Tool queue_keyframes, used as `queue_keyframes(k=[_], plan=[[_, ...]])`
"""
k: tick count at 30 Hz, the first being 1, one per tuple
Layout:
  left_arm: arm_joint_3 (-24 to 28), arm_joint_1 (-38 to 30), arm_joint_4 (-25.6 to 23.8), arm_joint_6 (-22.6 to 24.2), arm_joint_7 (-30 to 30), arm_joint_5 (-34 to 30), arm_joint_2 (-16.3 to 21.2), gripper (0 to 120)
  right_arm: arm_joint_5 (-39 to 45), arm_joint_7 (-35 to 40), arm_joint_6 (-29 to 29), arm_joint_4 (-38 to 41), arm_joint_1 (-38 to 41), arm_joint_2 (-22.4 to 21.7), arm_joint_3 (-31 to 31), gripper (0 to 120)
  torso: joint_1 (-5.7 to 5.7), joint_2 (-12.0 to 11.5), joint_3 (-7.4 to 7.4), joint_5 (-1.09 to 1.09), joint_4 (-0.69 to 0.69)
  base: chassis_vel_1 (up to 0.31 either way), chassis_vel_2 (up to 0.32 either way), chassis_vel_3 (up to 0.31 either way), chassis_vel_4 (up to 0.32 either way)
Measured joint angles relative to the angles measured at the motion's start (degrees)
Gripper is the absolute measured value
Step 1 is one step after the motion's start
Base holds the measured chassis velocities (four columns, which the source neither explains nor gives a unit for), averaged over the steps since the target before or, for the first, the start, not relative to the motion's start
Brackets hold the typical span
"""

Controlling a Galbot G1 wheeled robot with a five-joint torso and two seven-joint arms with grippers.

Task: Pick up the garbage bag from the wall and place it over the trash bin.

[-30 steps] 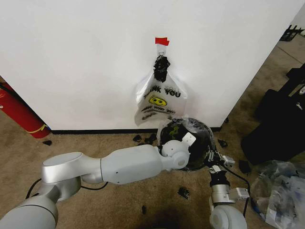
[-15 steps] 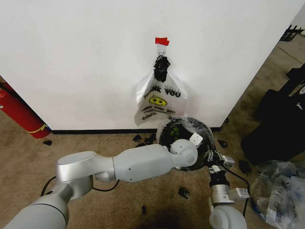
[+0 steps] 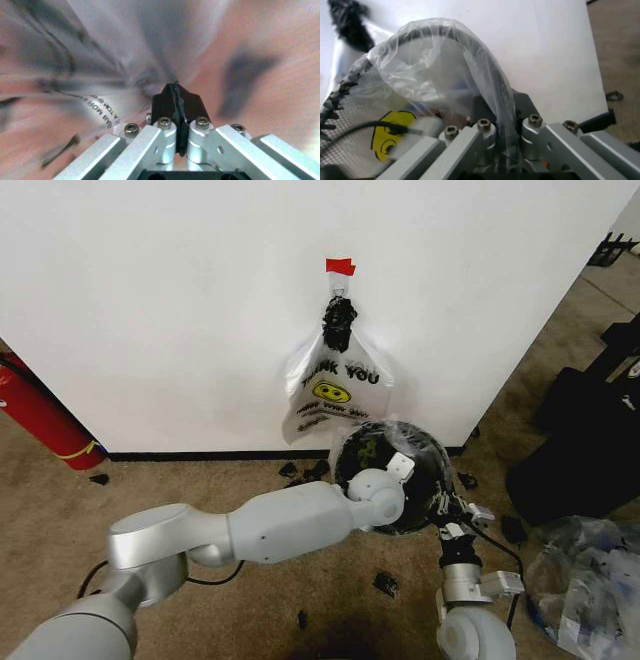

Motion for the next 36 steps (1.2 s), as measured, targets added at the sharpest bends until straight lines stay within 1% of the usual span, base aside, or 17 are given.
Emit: queue_keyframes(k=[1,4,6,8,10,11,13,15,18,20,23,24,26,28,30,34,36], plan=[[-0.7,0.6,-2.5,-3.4,1.6,1.2,1.9,0,1.5,0.5,-0.5,-0.2,0.5,-0.1,0.4,0,0.00,0.0,0.00,0.00,0.01,0.000,0.000,0.000,0.000],[-2.1,1.8,-6.2,-7.1,2.7,2.2,4.2,0,2.3,0.8,-0.9,-0.4,0.9,-0.3,0.8,0,0.00,0.0,0.00,0.00,0.02,0.000,0.000,0.000,0.000],[-2.3,2.0,-6.7,-7.8,2.8,2.3,4.6,0,2.4,0.8,-0.9,-0.4,0.9,-0.3,0.8,0,0.00,0.0,0.00,0.00,0.01,0.000,0.000,0.000,0.000],[-3.9,3.3,-8.2,-12.7,4.5,3.0,5.6,0,2.4,0.8,-1.0,-0.4,0.8,-0.3,0.8,0,0.00,0.0,0.00,0.00,0.01,0.000,0.000,0.000,0.000],[-5.4,4.3,-8.6,-17.2,5.4,3.4,5.7,0,2.3,0.8,-1.0,-0.4,0.7,-0.3,0.8,0,0.00,0.0,0.00,0.00,0.01,0.000,0.000,0.000,0.000],[-5.4,4.3,-8.6,-17.2,5.4,3.4,5.7,0,2.3,0.8,-1.0,-0.4,0.7,-0.3,0.8,0,0.00,0.0,0.00,0.00,0.01,0.000,0.000,0.000,0.000],[-7.2,5.2,-9.1,-20.7,5.7,3.2,5.3,0,2.1,0.8,-1.0,-0.4,0.4,-0.2,0.8,0,0.00,0.0,0.00,0.00,0.01,0.000,0.000,0.000,0.000],[-7.9,5.5,-9.3,-22.4,5.9,2.9,4.9,0,2.1,0.8,-1.0,-0.4,0.3,-0.2,0.8,0,0.00,0.0,0.00,0.00,0.00,0.000,0.000,0.000,0.000],[-8.0,5.5,-9.4,-23.2,6.0,2.7,4.8,0,2.0,0.8,-1.1,-0.1,0.2,-0.2,0.8,0,0.00,0.0,0.00,0.02,0.00,0.000,0.000,0.000,0.000],[-8.0,5.5,-8.4,-23.8,5.9,2.8,4.2,0,1.9,0.7,-1.2,0.4,-0.1,-0.1,0.7,0,0.00,0.0,0.00,0.01,0.01,0.000,0.000,0.000,0.000],[-7.9,5.5,-5.5,-23.6,4.8,3.8,2.5,0,1.5,0.6,-1.3,1.2,-0.6,0.1,0.3,0,0.00,0.0,0.00,0.01,-0.01,0.000,0.000,0.000,0.000],[-7.8,5.5,-4.4,-23.6,4.4,4.2,1.8,0,1.3,0.6,-1.3,1.6,-0.8,0.2,0.3,0,0.00,0.0,0.00,0.02,0.02,0.000,0.000,0.000,0.000],[-7.8,5.5,-3.6,-23.6,4.1,4.4,1.2,0,1.2,0.6,-1.3,1.9,-0.9,0.3,0.3,0,0.00,0.0,0.00,0.01,0.01,0.000,0.000,0.000,0.000],[-7.8,5.5,-1.6,-24.2,3.8,4.5,-0.1,0,1.2,0.4,-1.3,2.4,-1.3,0.3,0.3,0,0.00,0.0,0.00,0.01,-0.01,0.000,0.000,0.000,0.000],[-8.0,5.4,1.0,-24.8,3.3,4.6,-1.5,0,1.1,0.3,-1.3,3.0,-1.9,0.3,0.4,0,0.00,0.0,0.00,0.02,0.00,0.000,0.000,0.000,0.000],[-8.0,5.1,1.9,-24.7,3.0,4.7,-2.0,0,1.1,0.3,-1.3,3.3,-2.1,0.3,0.5,0,0.00,0.0,0.00,0.02,0.00,0.000,0.000,0.000,0.000],[-7.1,4.5,3.2,-23.4,2.5,5.5,-2.3,0,0.9,0.1,-1.3,3.8,-2.4,0.3,0.5,0,0.00,0.0,0.00,0.02,0.00,0.000,0.000,0.000,0.000]])
